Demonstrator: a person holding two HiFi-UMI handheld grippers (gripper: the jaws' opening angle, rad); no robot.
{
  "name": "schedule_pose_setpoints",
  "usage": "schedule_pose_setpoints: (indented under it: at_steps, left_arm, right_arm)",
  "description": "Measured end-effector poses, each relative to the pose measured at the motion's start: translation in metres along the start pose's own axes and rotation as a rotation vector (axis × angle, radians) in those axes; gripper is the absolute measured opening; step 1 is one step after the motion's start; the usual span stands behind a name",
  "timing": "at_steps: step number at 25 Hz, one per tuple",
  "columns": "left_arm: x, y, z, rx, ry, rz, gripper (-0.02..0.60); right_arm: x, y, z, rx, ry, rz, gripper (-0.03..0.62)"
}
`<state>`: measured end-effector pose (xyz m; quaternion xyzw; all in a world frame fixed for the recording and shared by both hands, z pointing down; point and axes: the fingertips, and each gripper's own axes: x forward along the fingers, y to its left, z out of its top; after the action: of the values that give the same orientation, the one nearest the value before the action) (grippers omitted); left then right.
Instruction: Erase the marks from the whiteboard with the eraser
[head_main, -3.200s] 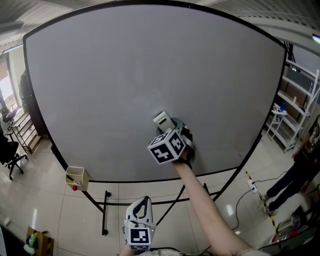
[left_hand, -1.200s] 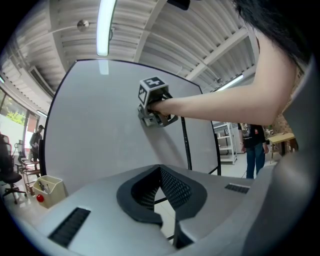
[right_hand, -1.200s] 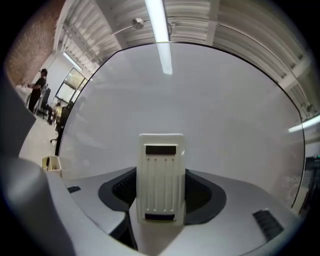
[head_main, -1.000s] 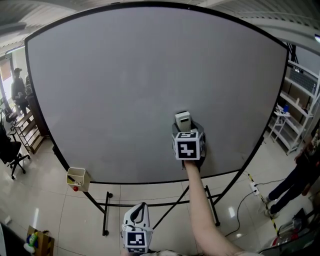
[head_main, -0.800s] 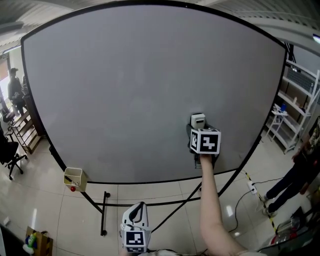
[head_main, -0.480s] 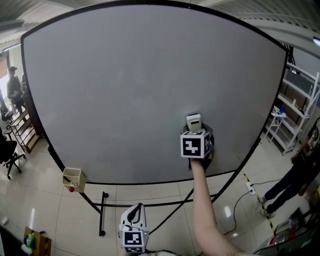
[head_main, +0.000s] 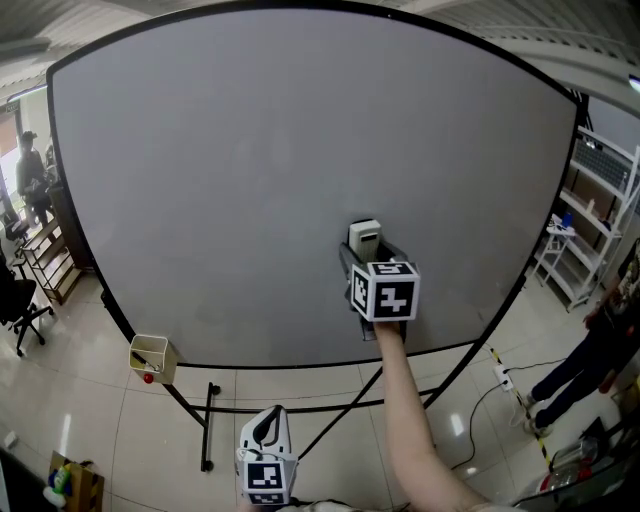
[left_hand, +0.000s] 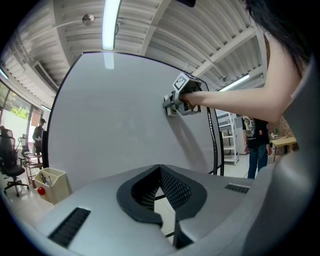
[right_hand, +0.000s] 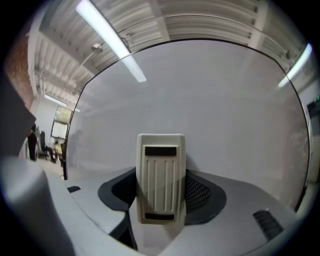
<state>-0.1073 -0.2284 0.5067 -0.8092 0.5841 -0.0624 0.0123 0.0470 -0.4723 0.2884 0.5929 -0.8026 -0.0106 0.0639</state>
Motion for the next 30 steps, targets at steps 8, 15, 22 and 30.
schedule_pose_setpoints:
  at_steps: [8,15,22,30]
  left_arm:
    - [-0.007,0.009,0.002,0.003,-0.008,0.012,0.003]
    - [-0.006,0.011,-0.004,-0.017,0.006,0.003,0.003]
    - [0.0,0.005,-0.008,-0.016,0.011,-0.013,0.003]
    - [0.006,-0.013,-0.001,-0.009,0.007,-0.049,0.003]
  right_arm:
    - [-0.014,-0.077,-0.026,0.053,0.079,-0.197,0.273]
    - [-0.014,-0.083,-0.035,0.184,0.08,-0.194,0.264]
    - [0.013,0.042,-0.029,-0.025,0.088,-0.06,0.267]
    - [0.001,-0.018,-0.051,-0.08,0.127,-0.108,0.267]
